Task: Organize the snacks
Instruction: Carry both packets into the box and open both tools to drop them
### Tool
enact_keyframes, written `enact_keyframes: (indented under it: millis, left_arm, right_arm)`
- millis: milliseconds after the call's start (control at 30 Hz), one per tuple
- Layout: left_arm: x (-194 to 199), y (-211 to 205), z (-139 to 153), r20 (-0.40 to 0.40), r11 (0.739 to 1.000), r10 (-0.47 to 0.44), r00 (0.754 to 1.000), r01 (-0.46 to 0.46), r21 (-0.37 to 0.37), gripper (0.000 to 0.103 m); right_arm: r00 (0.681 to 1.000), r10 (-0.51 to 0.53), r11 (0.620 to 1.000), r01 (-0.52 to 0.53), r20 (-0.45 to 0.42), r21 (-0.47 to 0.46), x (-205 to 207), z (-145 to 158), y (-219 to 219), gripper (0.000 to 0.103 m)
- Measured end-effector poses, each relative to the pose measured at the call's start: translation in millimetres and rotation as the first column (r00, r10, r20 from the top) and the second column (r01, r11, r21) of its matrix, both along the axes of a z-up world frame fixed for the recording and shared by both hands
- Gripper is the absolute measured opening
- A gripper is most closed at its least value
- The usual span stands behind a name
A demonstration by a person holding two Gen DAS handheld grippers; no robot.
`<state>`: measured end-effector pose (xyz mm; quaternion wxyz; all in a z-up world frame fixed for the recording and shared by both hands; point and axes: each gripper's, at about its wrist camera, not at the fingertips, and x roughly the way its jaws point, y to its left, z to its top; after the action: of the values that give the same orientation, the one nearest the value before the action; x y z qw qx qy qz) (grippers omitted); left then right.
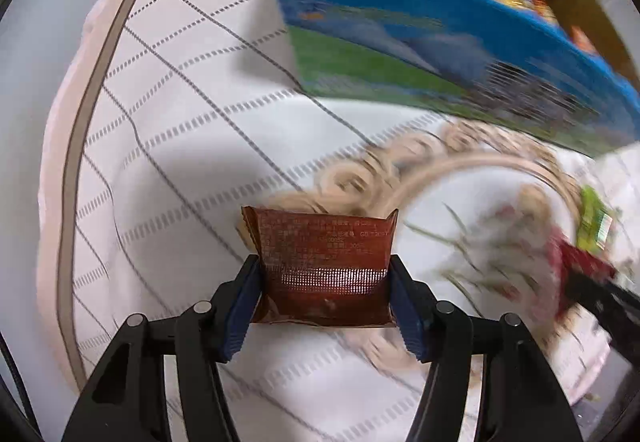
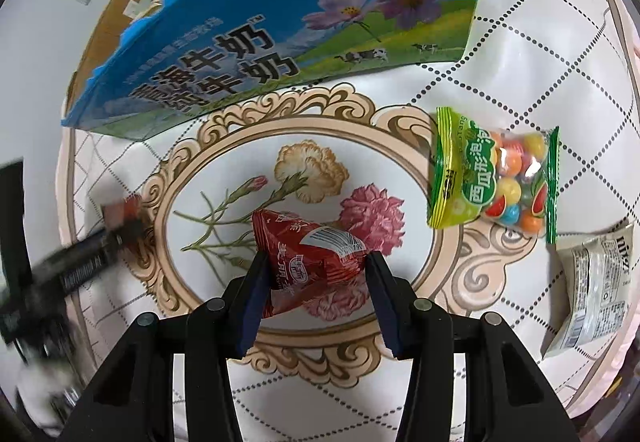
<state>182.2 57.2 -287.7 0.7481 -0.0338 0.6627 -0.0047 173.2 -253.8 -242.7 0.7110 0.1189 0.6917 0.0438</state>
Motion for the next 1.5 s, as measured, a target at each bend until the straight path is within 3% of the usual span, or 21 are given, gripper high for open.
enact_keyframes:
  millis: [133, 233, 433, 567, 867, 1133, 1233, 1333, 1367, 1400, 1500]
  left_arm:
    - [-20, -19, 33, 0.046, 0.997, -0.018, 0.999, 0.022, -0.074, 0.059]
    - [-13, -29, 74, 0.110, 0.992, -0.040, 0.993, 0.053, -0.118, 0.059]
    - [64, -51, 141, 0.217, 0.976, -0.081, 0.973, 0.122, -0.183, 0.059]
    - [135, -61, 168, 0.229, 0.973, -0.098, 0.968, 0.141, -0.180, 0.060]
    - [269, -84, 124, 0.099, 0.977, -0.128, 0.987, 0.143, -0.160, 0.060]
    - [320, -98, 82, 0.022, 0.977, -0.148, 0.989, 0.150, -0.151, 0.062]
    - [328, -96, 69, 0.003, 0.982, -0.132, 0.991, 0.131, -0.135, 0.072]
    - [333, -94, 54, -0.055, 0.980, -0.128, 0.990, 0.117, -0.163, 0.084]
    - [333, -94, 52, -0.055, 0.983, -0.133, 0.990, 0.124, -0.138, 0.087]
    - [333, -95, 51, -0.049, 0.982, -0.140, 0.989, 0.132, -0.133, 0.087]
    - [333, -93, 49, -0.053, 0.982, -0.139, 0.989, 0.131, -0.139, 0.089]
  right_arm:
    - [0.999, -0.001, 0.999, 0.000, 0.036, 0.039, -4, 21, -1, 0.051]
    - [0.997, -0.008, 0.997, 0.002, 0.072, 0.084, 0, 47, -5, 0.051]
    - [0.987, -0.033, 0.986, 0.006, 0.160, 0.164, 43, 108, -16, 0.051]
    - [0.978, -0.027, 0.992, 0.002, 0.206, 0.123, 100, 134, -25, 0.051]
    - [0.988, -0.016, 1.000, 0.018, 0.152, -0.014, 228, 116, -34, 0.051]
    - [0.994, -0.029, 0.995, 0.038, 0.106, -0.088, 288, 84, -37, 0.051]
    - [0.994, -0.054, 0.994, 0.063, 0.092, -0.087, 302, 74, -41, 0.051]
    - [0.994, -0.072, 0.991, 0.081, 0.085, -0.102, 311, 66, -44, 0.064]
    - [0.993, -0.075, 0.990, 0.085, 0.088, -0.109, 313, 66, -45, 0.078]
    - [0.993, -0.078, 0.991, 0.087, 0.092, -0.105, 314, 65, -45, 0.084]
    - [0.993, -0.072, 0.990, 0.082, 0.089, -0.116, 316, 63, -44, 0.085]
